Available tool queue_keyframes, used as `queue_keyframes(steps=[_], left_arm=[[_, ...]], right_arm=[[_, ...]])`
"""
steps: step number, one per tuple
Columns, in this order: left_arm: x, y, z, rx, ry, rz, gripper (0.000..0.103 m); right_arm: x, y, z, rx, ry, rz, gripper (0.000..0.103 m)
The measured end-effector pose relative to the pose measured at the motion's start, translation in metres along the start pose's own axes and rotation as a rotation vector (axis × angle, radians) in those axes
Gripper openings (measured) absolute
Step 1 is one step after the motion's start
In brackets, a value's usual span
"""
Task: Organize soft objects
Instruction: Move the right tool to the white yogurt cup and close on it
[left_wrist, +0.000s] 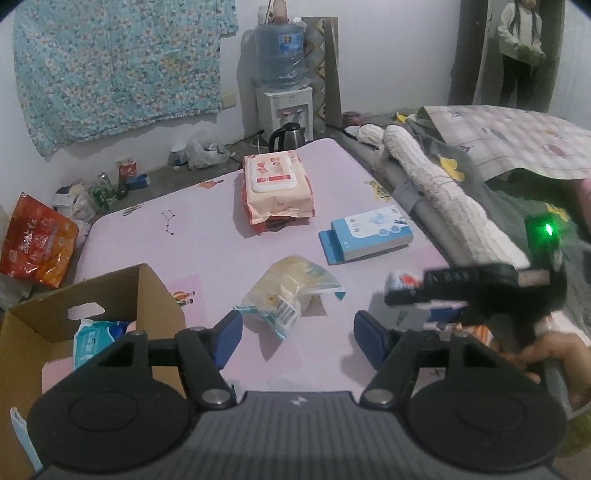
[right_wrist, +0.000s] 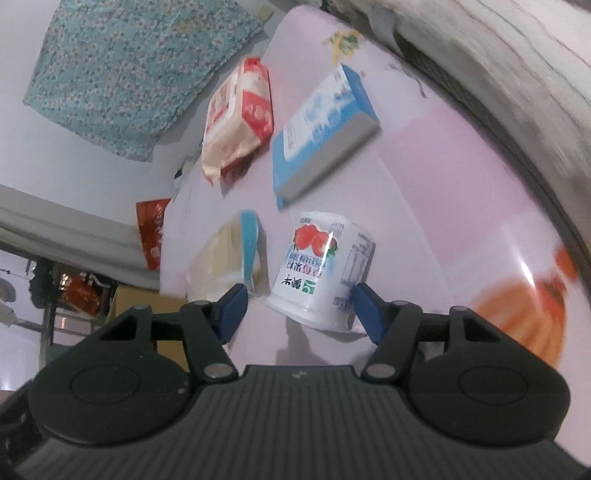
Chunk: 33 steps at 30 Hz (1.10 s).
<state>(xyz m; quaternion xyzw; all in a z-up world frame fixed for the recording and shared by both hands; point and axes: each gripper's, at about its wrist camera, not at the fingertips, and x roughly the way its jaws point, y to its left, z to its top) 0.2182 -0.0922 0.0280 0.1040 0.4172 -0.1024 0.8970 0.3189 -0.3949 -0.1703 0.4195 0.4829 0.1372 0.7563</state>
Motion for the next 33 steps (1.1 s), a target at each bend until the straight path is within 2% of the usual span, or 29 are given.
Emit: queue_keyframes(steps=[10,13,14,15,17,20,21,23,28,30,33], left_arm=[[-0.029,-0.006,-0.023,0.005,-0.038,-0.053,0.071],[-0.027,-0.006,-0.028,-0.001,-0.03,-0.054,0.071],[-0.026,-0.005,-0.03,-0.007,-0.023,-0.055,0.071],[-0.025,-0.004,-0.031,-0.012,-0.018,-0.057,0.071],[-0.023,-0.001,-0.034,-0.023,-0.01,-0.061,0.071],[-0.025,0.002,-0.037,-0.034,-0.014,-0.059,0.071],[-0.026,0.003,-0.037,-0.037,-0.016,-0.059,0.071],[-0.029,0.005,-0.039,-0.041,-0.018,-0.058,0.071],[-0.034,0.005,-0.042,-0.045,-0.023,-0.054,0.073],[-0.035,0.006,-0.043,-0.044,-0.023,-0.054,0.073],[-0.035,0.005,-0.044,-0.044,-0.02,-0.056,0.074]], right_arm=[[-0.054,-0.033,-0.067,0.099,0.129,0.061,0.061],[-0.067,-0.044,-0.086,0.168,0.17,0.099,0.039],[-0.07,-0.049,-0.092,0.205,0.185,0.13,0.039],[-0.074,-0.053,-0.096,0.226,0.187,0.135,0.039],[-0.083,-0.051,-0.103,0.195,0.158,0.112,0.039],[-0.094,-0.046,-0.106,0.159,0.125,0.125,0.043],[-0.097,-0.043,-0.106,0.131,0.116,0.124,0.045],[-0.106,-0.034,-0.108,0.042,0.083,0.092,0.055],[-0.122,-0.005,-0.112,-0.258,0.017,-0.012,0.069],[-0.129,0.009,-0.119,-0.441,0.007,-0.065,0.079],[-0.128,0.03,-0.139,-0.736,0.032,-0.142,0.087]])
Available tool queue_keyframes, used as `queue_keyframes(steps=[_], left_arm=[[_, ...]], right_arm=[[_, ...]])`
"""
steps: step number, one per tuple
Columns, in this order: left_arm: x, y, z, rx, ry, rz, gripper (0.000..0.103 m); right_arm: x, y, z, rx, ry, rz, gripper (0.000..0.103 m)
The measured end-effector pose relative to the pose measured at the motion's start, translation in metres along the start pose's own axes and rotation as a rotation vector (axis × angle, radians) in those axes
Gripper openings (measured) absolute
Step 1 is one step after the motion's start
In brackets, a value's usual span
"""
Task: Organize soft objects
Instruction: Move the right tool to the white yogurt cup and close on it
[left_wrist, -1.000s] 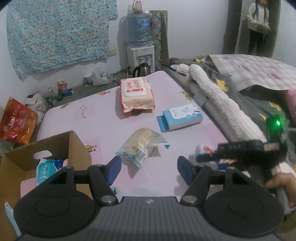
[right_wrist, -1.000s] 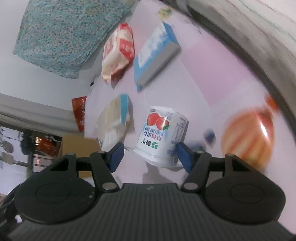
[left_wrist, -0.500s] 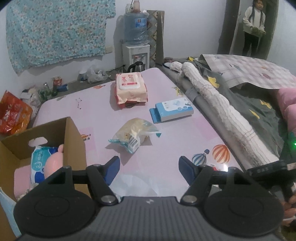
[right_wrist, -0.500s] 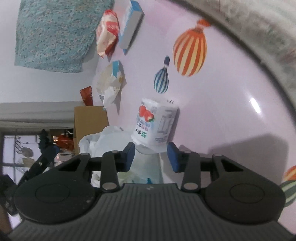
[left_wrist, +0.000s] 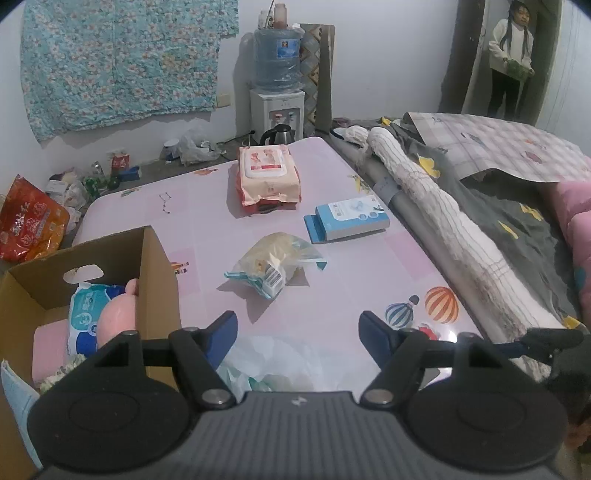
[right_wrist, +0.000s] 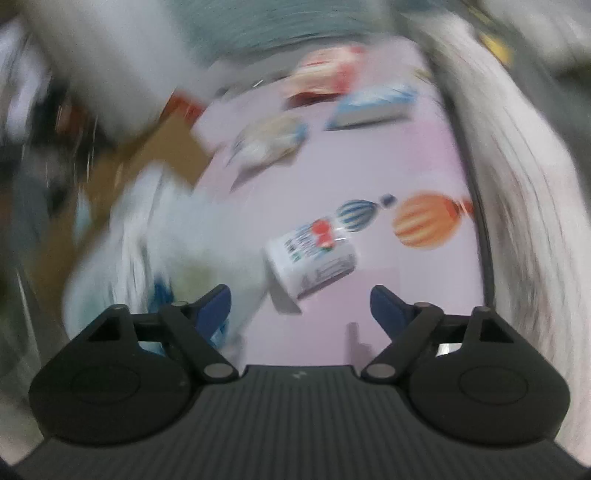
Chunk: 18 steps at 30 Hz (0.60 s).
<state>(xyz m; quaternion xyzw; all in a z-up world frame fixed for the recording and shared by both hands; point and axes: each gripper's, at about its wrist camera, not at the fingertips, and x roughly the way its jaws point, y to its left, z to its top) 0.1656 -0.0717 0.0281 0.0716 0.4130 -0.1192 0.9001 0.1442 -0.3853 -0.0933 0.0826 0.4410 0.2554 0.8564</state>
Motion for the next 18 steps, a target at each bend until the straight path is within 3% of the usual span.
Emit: queue_keyframes(steps=[4,7,9,10,11,13,16,18], left_arm=[[-0.002,0.0,-0.004,-0.006,0.004,-0.007,0.074],[-0.004,-0.001,-0.007,-0.008,0.01,-0.017,0.074],[-0.007,-0.001,-0.01,-0.002,0.012,-0.019,0.074],[-0.009,-0.001,-0.013,0.003,0.01,-0.019,0.074],[-0.012,-0.001,-0.015,0.009,0.006,-0.018,0.074],[-0.014,-0.002,-0.016,0.02,-0.004,-0.014,0.075],[-0.02,-0.004,-0.021,0.029,-0.025,-0.021,0.076],[-0.023,-0.007,-0.025,0.03,-0.038,-0.036,0.076]], right_arm=[[0.019,0.04,-0.003,-0.318,0.009,-0.144,0.089],[0.034,0.048,0.005,-0.383,-0.013,-0.199,0.089],[0.042,0.045,0.014,-0.366,-0.027,-0.189,0.087],[0.047,0.043,0.017,-0.354,-0.023,-0.183,0.081],[0.051,0.04,0.02,-0.333,-0.019,-0.173,0.063],[0.051,0.033,0.026,-0.273,-0.037,-0.175,0.051],[0.046,0.015,0.033,-0.099,-0.062,-0.097,0.033],[0.038,-0.008,0.035,0.061,-0.077,-0.034,0.029]])
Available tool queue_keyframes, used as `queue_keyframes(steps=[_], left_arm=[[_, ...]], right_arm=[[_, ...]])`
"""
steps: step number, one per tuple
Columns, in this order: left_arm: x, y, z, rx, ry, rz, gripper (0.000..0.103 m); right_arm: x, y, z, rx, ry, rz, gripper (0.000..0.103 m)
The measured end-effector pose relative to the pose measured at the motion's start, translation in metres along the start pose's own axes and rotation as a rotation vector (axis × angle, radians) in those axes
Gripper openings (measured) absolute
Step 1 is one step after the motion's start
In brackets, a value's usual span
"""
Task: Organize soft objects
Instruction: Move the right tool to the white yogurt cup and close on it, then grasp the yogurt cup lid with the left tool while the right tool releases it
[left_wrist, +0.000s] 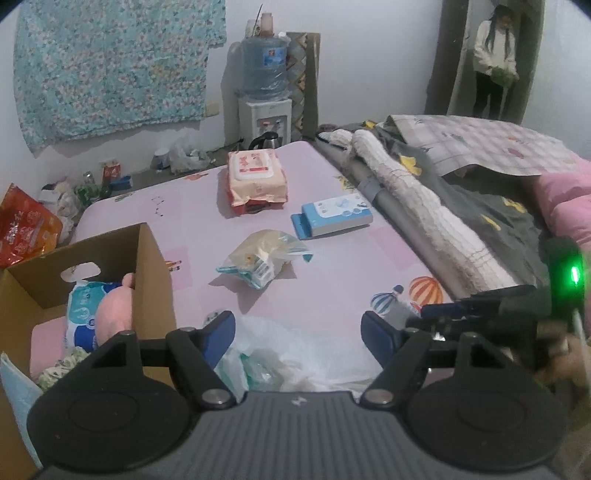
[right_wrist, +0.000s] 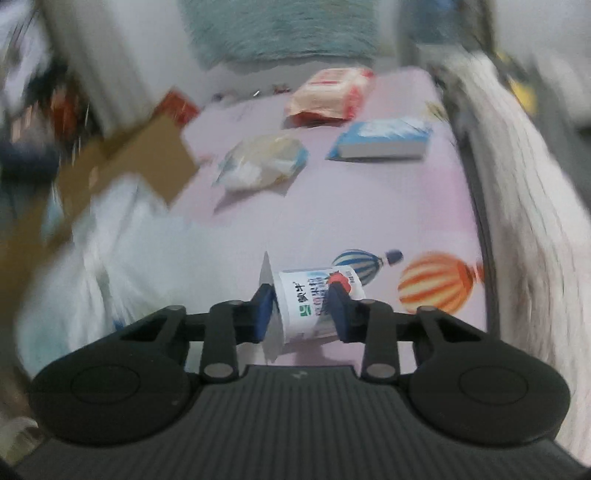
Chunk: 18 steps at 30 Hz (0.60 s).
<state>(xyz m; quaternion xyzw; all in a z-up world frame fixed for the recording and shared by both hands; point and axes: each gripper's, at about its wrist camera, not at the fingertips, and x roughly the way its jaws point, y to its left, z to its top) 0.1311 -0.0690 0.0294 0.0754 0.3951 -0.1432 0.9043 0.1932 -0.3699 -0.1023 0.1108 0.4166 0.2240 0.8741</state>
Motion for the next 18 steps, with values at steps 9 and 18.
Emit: queue_keyframes(steps=[9,18], left_arm=[[0.007,-0.025,-0.007,0.032,-0.011,-0.072,0.079],[0.038,-0.069,0.01,0.145,0.081,-0.08,0.086]], right_arm=[[-0.005,-0.105,-0.018,0.562,-0.019,0.192,0.028],[-0.029,-0.119,-0.029,0.504,-0.115,0.219,0.055]])
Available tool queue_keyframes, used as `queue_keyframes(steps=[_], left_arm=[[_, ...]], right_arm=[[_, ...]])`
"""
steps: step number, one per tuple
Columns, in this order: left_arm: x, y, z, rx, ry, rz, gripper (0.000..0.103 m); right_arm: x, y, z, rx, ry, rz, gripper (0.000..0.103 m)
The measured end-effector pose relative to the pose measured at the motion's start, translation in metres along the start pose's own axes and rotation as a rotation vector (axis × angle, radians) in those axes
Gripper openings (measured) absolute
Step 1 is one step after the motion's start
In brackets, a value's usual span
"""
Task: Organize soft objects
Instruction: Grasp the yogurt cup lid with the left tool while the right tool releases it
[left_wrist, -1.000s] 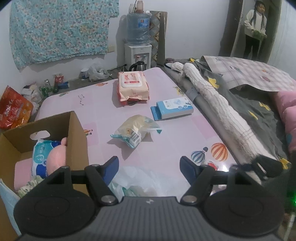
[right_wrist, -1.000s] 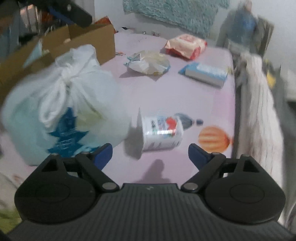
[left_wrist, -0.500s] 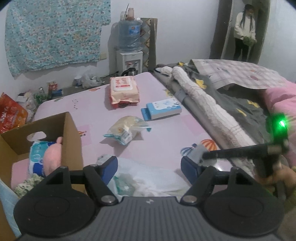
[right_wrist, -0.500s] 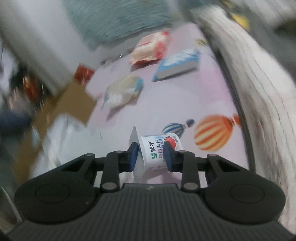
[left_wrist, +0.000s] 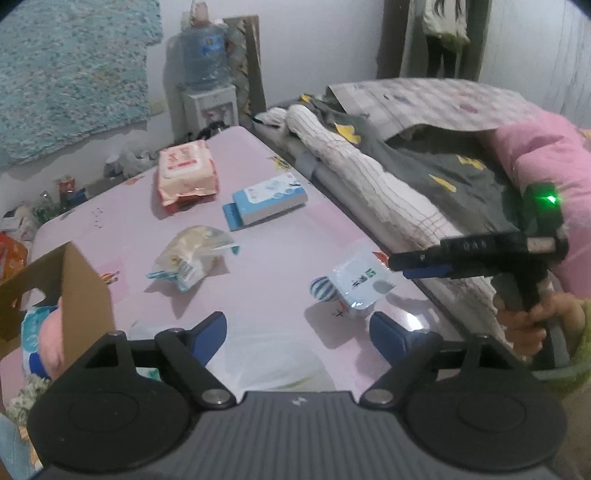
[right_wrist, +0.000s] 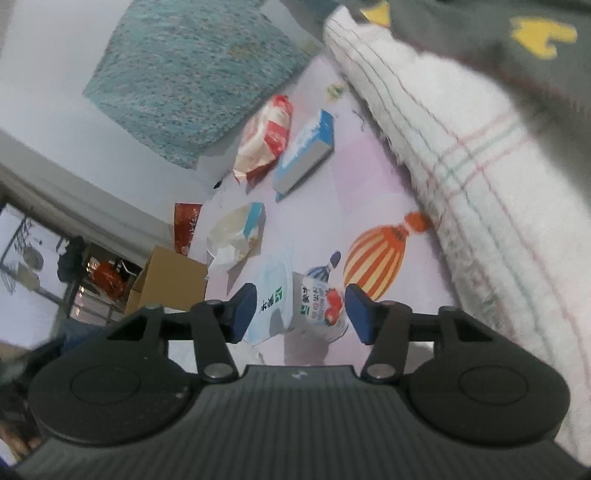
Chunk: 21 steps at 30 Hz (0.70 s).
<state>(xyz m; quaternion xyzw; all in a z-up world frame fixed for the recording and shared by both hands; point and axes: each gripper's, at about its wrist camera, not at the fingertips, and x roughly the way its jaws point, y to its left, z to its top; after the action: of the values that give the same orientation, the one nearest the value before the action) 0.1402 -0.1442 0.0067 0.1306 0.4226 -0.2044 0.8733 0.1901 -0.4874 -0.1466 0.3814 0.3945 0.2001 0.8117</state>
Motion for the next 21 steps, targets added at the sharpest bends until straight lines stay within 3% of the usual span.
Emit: queue_keyframes(steps=[6,10,14,21], left_arm=[[0.036,-0.007,0.038,-0.109,0.103,-0.043,0.089],[0.079,-0.018,0.056,-0.127,0.219,-0.116,0.096],[0.124,-0.037,0.062,-0.107,0.333,-0.076,0.096],[0.163,-0.048,0.067,-0.178,0.39,-0.061,0.092]], right_arm=[[-0.006,0.012,-0.02,-0.226,0.002,-0.014,0.084],[0.004,0.018,-0.033,-0.329,0.017,-0.028,0.086],[0.017,0.009,-0.04,-0.333,0.029,-0.02,0.087],[0.014,0.01,-0.047,-0.38,0.026,0.008,0.088]])
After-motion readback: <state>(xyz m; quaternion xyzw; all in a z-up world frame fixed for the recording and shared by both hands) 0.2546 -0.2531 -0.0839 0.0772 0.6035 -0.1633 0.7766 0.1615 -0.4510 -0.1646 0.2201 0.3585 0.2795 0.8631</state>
